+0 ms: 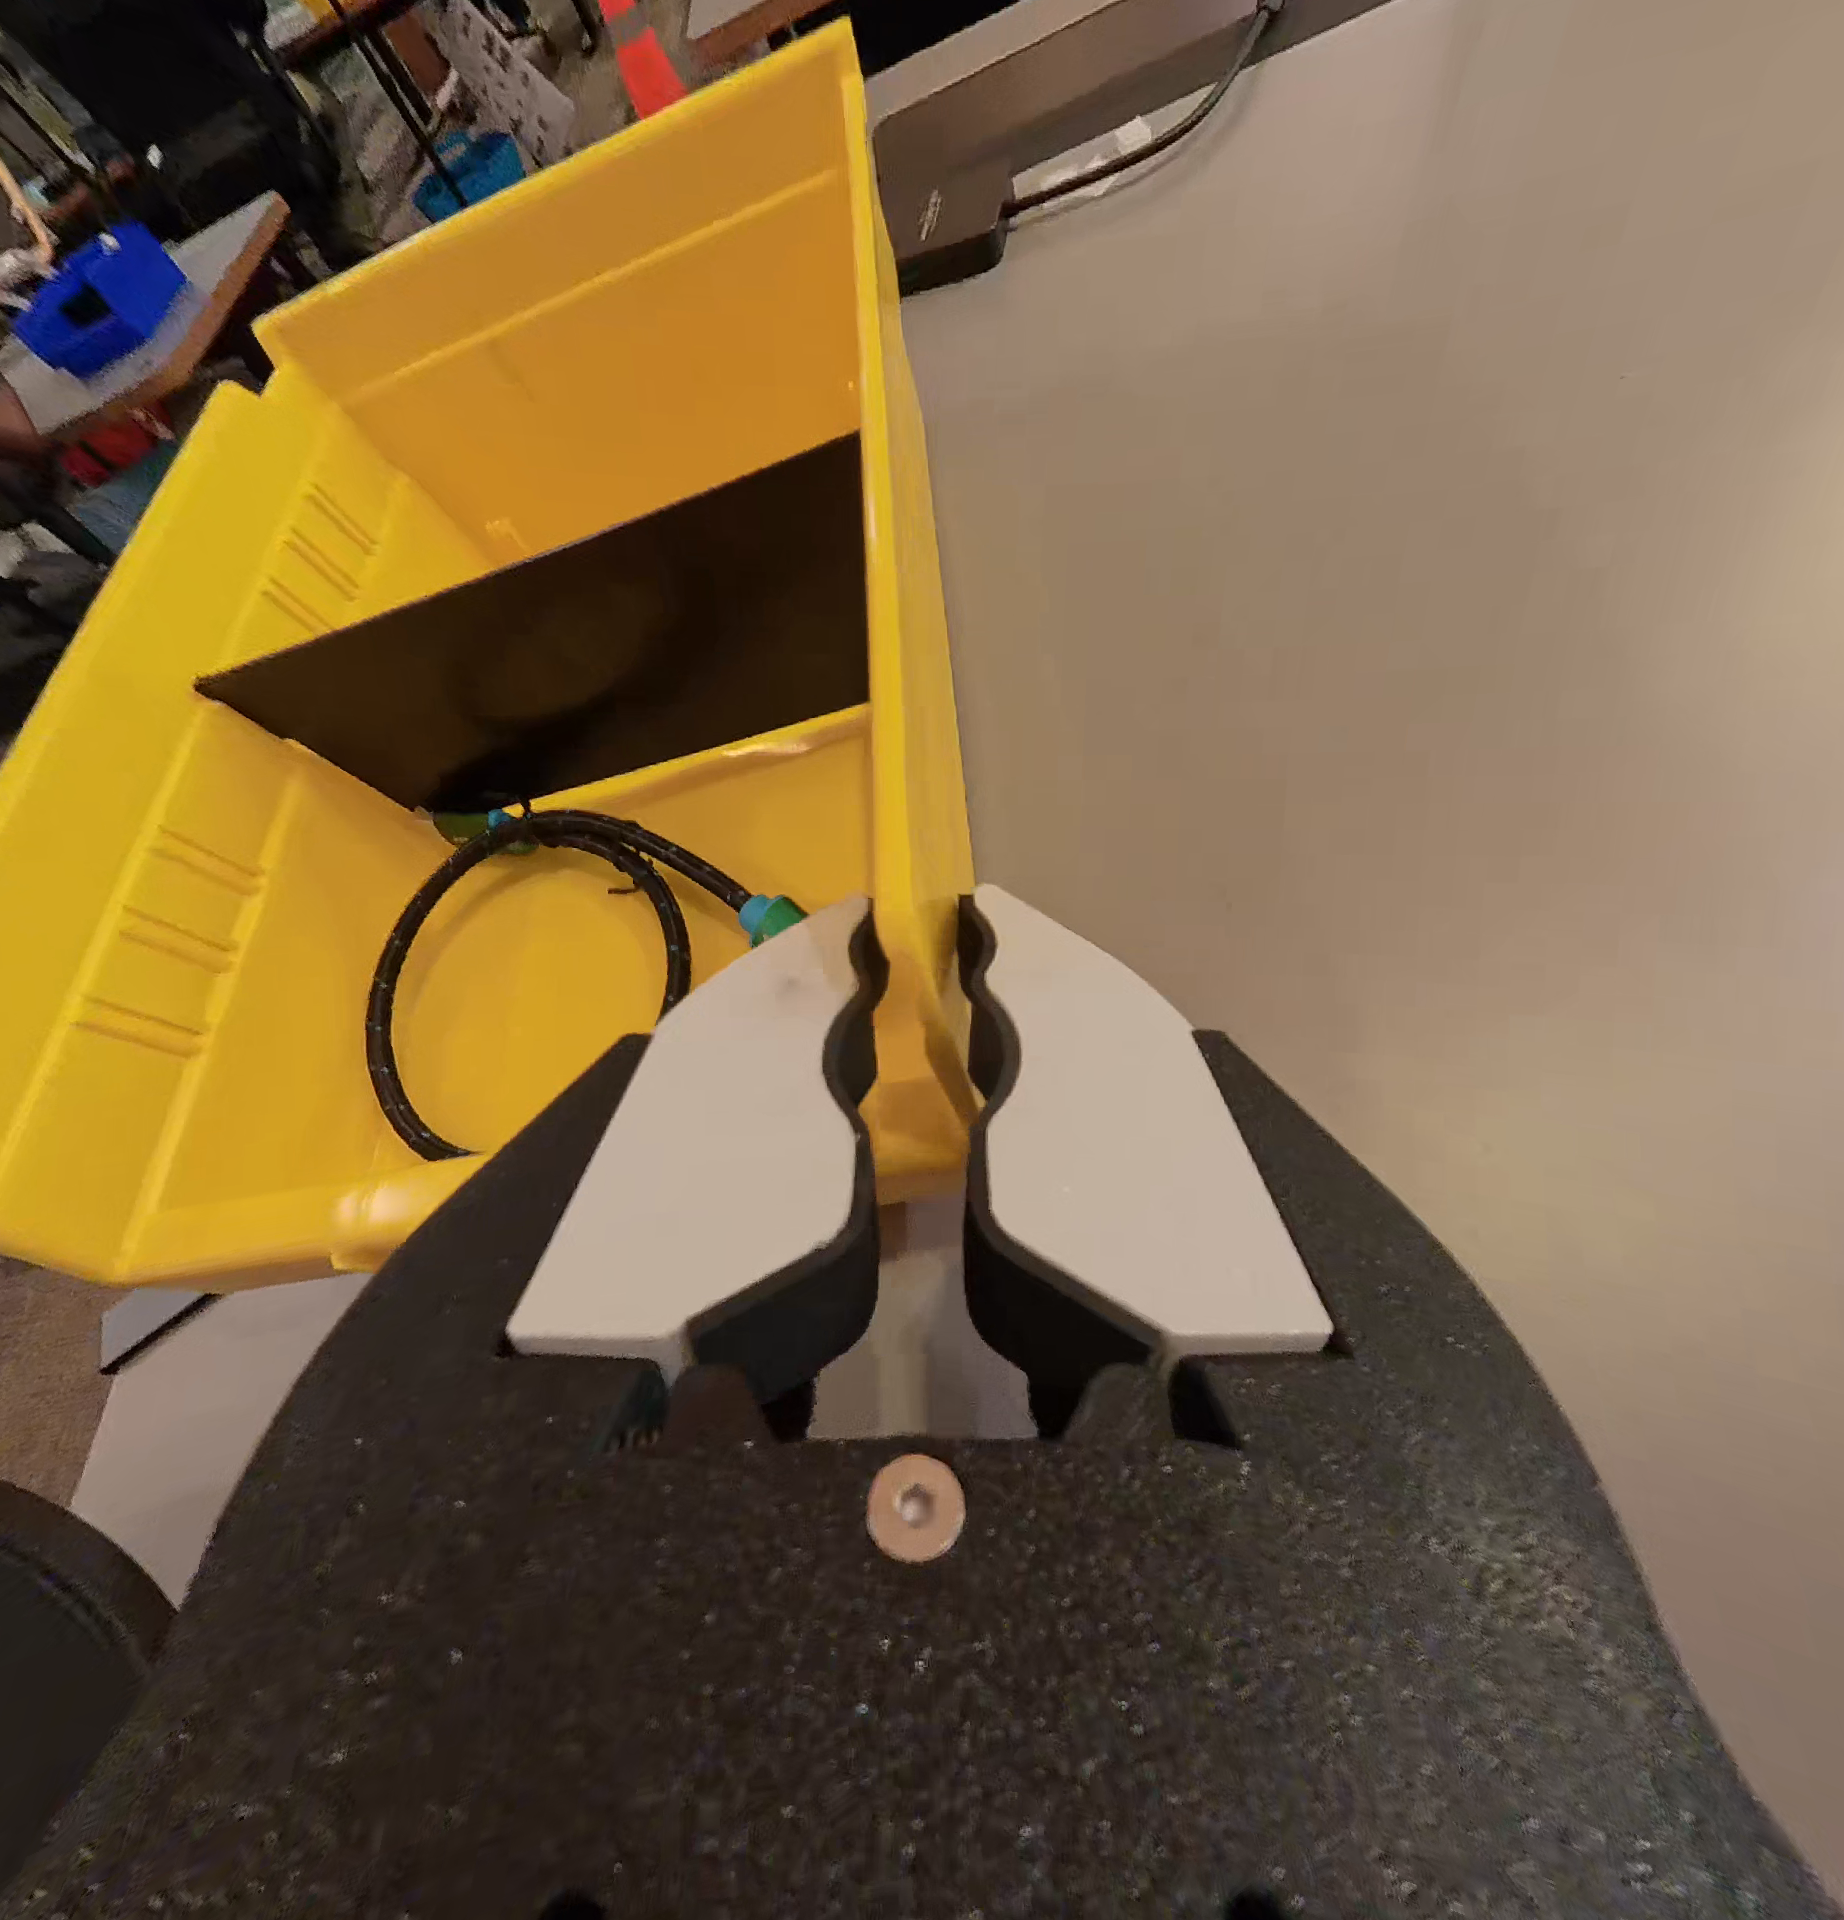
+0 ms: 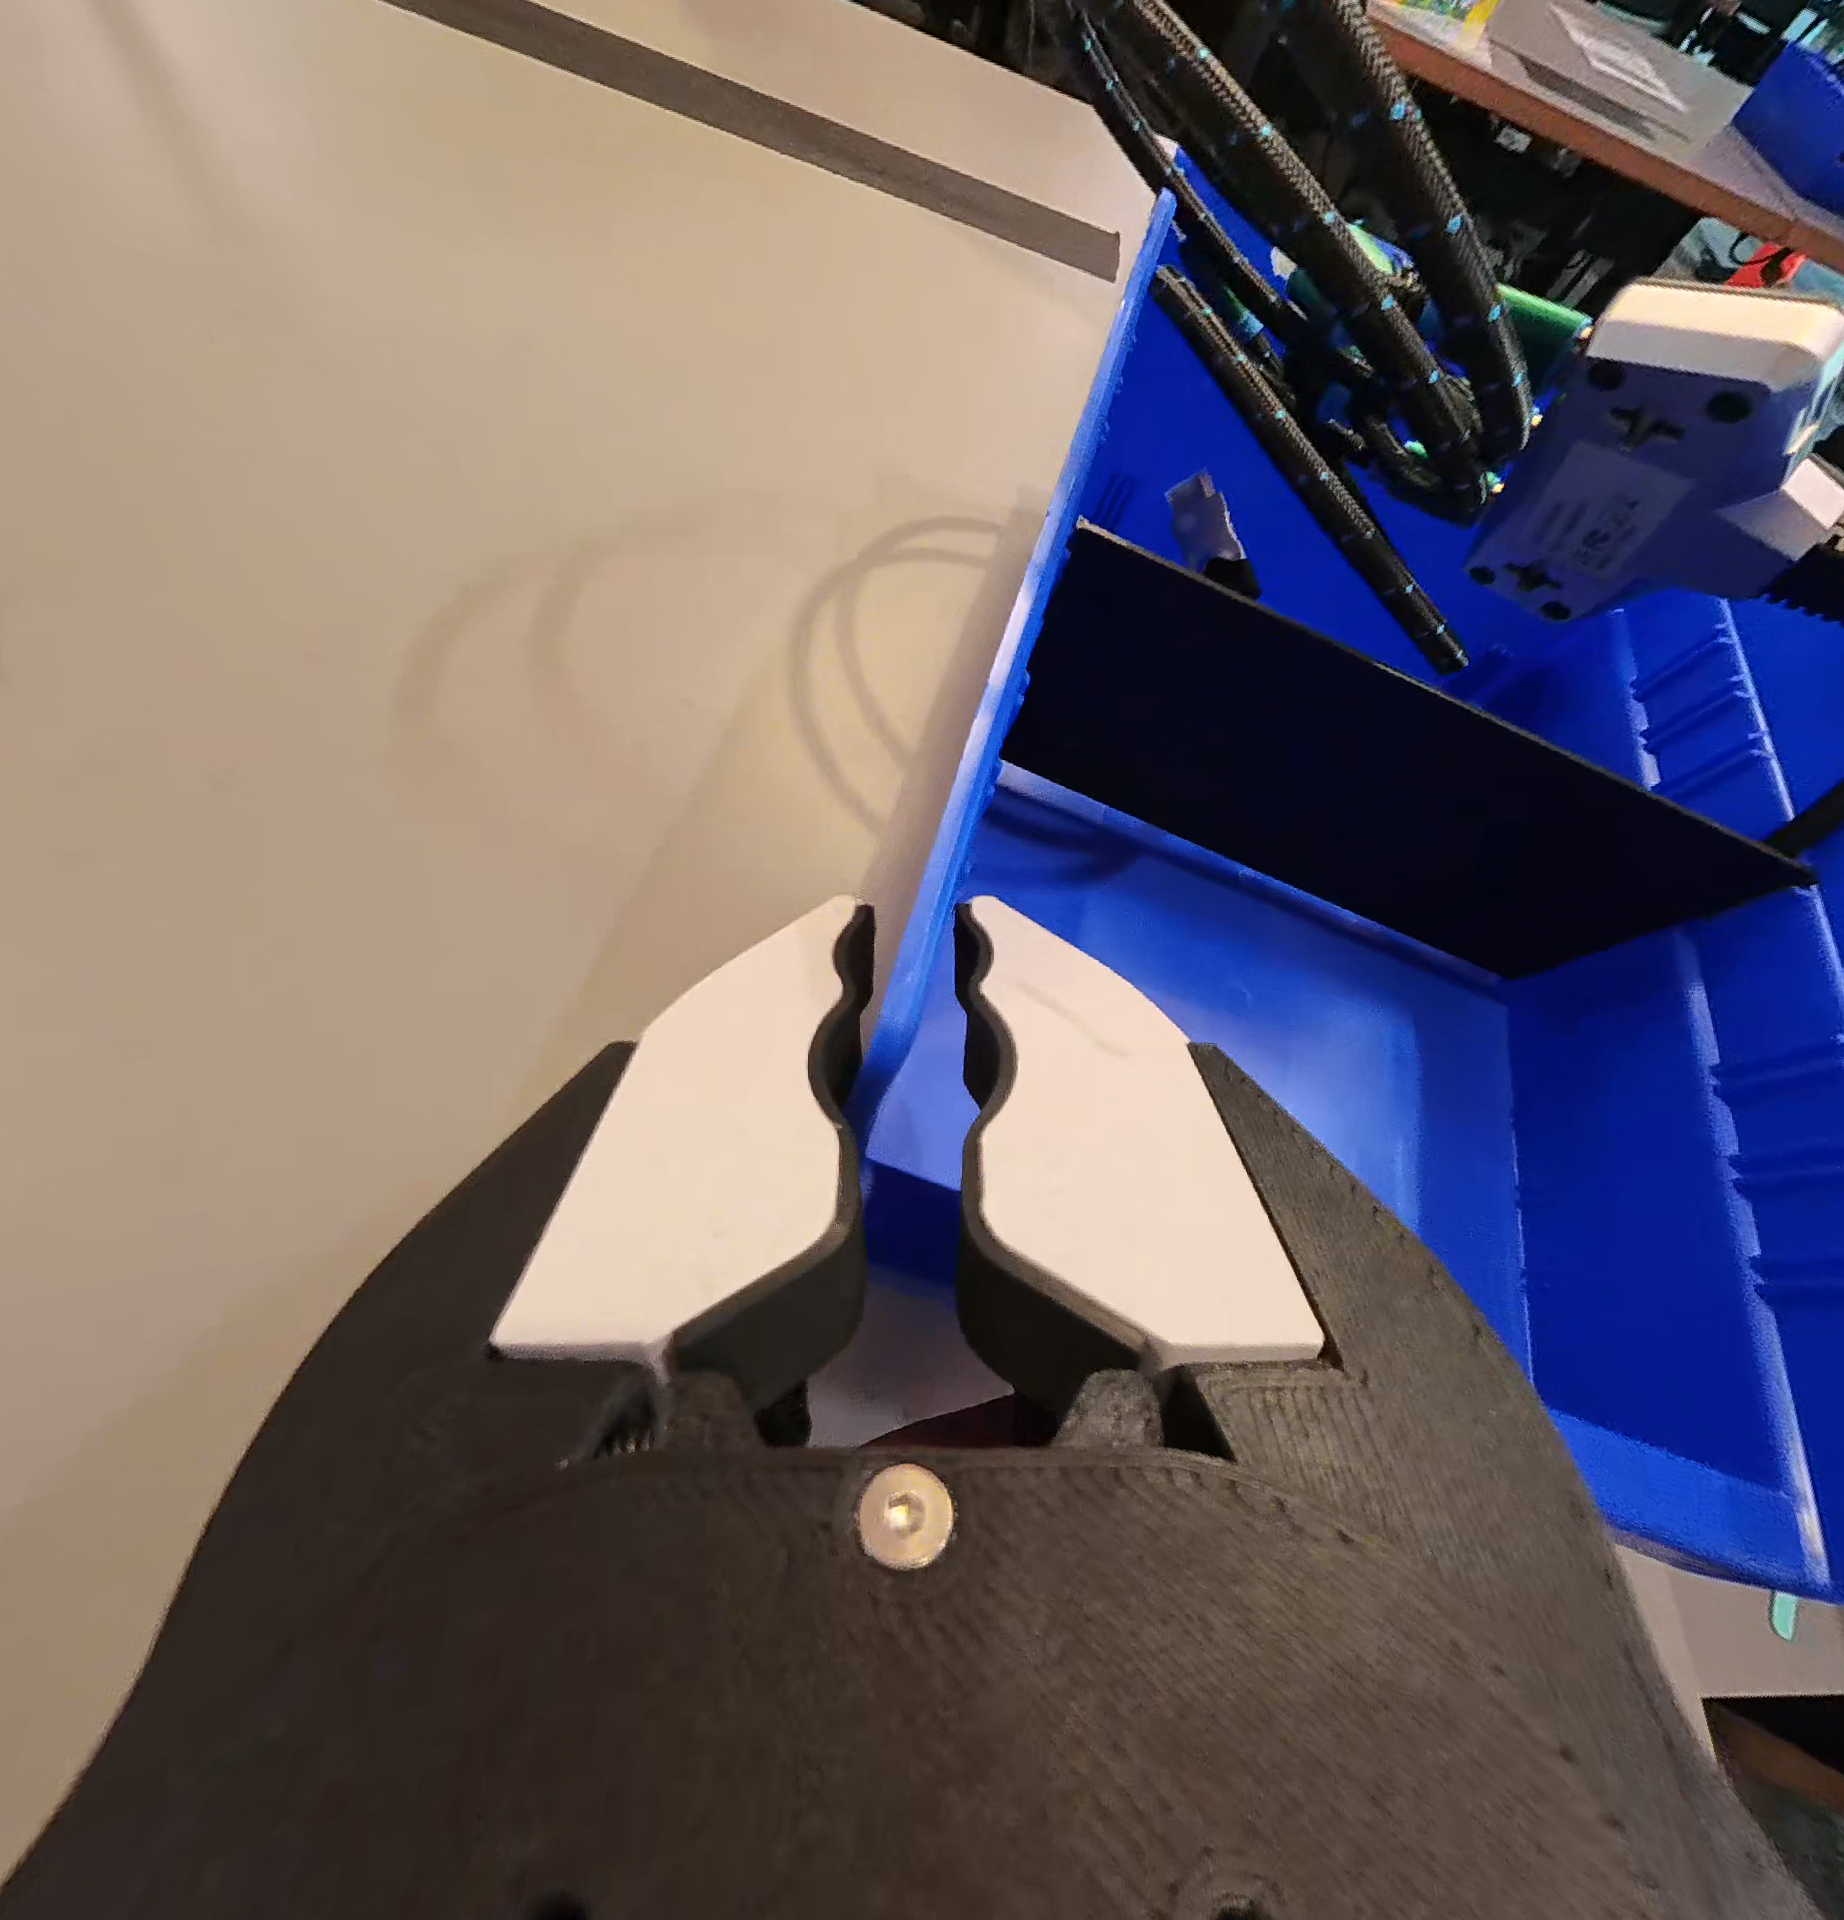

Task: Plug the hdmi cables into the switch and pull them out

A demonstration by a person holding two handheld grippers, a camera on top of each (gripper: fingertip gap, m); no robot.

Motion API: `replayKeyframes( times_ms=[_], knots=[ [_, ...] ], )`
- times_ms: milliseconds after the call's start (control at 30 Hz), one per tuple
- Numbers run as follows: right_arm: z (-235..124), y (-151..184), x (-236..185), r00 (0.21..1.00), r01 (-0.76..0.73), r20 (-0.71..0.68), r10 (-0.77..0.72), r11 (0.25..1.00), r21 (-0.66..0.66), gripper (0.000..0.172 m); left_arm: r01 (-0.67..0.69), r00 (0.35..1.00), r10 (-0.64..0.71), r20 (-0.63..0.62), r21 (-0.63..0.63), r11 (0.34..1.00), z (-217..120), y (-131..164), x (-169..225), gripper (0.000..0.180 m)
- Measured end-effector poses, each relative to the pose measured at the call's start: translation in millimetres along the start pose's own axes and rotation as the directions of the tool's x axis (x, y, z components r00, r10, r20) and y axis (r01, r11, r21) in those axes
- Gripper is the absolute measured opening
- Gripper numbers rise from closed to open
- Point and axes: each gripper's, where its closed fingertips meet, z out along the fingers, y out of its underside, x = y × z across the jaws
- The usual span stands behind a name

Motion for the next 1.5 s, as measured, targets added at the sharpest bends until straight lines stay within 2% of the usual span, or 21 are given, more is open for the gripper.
replayKeyframes(
  times_ms=[100,367,533,667,867,1067,1300,1500],
  knots=[
    [3.6,-1.9,0.5,1.000,-0.005,0.010,0.005,1.000,-0.005,0.015,-0.062,0.998,0.061,0.015,0.037,0.997,3.2,-6.8,1.1,0.007],
    [9.1,-4.4,0.4,0.999,0.023,0.040,-0.023,1.000,-0.004,0.013,-0.115,0.988,0.124,-0.095,0.096,0.989,4.8,-10.9,10.3,0.005],
    [10.1,-8.0,-9.2,0.987,0.071,0.145,-0.074,0.997,0.022,0.012,-0.168,0.951,0.204,-0.232,0.165,0.972,-2.9,-13.7,27.3,0.005],
    [17.6,-16.2,-21.7,0.964,0.113,0.237,-0.119,0.993,0.042,0.012,-0.212,0.891,0.285,-0.353,0.233,0.949,-9.0,-19.3,49.9,0.005],
    [36.2,-34.3,-44.5,0.901,0.193,0.373,-0.222,0.975,0.113,0.011,-0.253,0.752,0.416,-0.512,0.358,0.899,-19.9,-28.0,94.8,0.004],
    [50.2,-55.2,-80.6,0.780,0.277,0.511,-0.361,0.932,0.234,0.009,-0.258,0.576,0.527,-0.625,0.472,0.843,-40.9,-33.4,140.8,0.004],
    [58.2,-76.7,-134.5,0.591,0.337,0.642,-0.488,0.873,0.352,0.009,-0.238,0.346,0.623,-0.702,0.576,0.782,-78.4,-26.7,180.7,0.004],
    [60.6,-92.0,-178.6,0.403,0.358,0.711,-0.576,0.814,0.457,0.009,-0.192,0.149,0.651,-0.744,0.624,0.757,-114.4,-13.0,199.1,0.003]
  ],
)
